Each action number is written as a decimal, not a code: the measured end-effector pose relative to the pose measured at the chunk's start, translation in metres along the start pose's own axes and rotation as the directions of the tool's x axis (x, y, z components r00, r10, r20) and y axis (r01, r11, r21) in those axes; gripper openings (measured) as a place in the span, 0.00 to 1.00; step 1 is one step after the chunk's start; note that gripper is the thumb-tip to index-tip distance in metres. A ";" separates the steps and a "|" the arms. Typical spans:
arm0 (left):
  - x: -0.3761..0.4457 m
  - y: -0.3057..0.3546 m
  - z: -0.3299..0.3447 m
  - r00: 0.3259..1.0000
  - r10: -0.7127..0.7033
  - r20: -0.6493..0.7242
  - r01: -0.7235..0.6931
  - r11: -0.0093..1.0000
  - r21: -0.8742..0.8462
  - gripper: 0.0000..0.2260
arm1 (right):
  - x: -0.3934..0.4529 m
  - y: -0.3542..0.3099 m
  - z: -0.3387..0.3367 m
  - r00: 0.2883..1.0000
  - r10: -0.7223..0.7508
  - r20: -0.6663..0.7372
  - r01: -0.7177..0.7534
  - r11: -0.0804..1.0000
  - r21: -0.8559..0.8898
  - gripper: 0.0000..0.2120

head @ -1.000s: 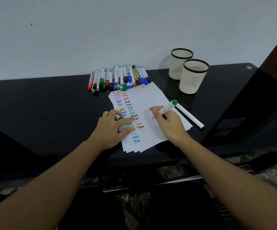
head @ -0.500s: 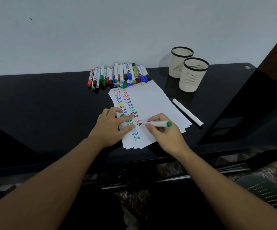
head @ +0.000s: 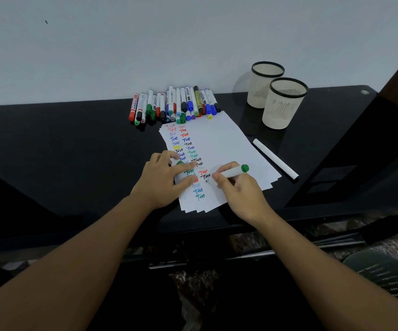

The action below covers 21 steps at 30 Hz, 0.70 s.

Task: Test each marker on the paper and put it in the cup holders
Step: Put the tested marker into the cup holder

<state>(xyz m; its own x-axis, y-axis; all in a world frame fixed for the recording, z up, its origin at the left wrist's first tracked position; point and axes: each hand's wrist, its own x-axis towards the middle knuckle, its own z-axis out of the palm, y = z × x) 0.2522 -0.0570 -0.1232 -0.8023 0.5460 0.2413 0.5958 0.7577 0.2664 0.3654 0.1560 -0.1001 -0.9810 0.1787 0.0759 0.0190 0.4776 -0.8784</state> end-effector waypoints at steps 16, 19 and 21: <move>0.000 0.001 0.001 1.000 -0.008 0.005 0.008 1.000 0.003 0.28 | 0.001 0.005 0.000 0.999 0.013 -0.045 -0.014 1.000 -0.016 0.06; 0.000 0.001 0.000 1.000 -0.006 0.008 0.006 1.000 0.007 0.28 | 0.001 0.003 -0.001 1.000 0.011 -0.013 -0.011 1.000 -0.030 0.06; 0.000 0.001 0.000 1.000 -0.006 0.011 0.006 1.000 0.008 0.28 | 0.000 0.003 -0.002 1.000 0.006 0.000 -0.006 1.000 -0.031 0.06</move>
<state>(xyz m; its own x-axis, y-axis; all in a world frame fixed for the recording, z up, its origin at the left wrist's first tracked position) 0.2525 -0.0565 -0.1225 -0.8060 0.5457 0.2292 0.5910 0.7635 0.2604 0.3657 0.1588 -0.1015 -0.9809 0.1815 0.0701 0.0313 0.5028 -0.8639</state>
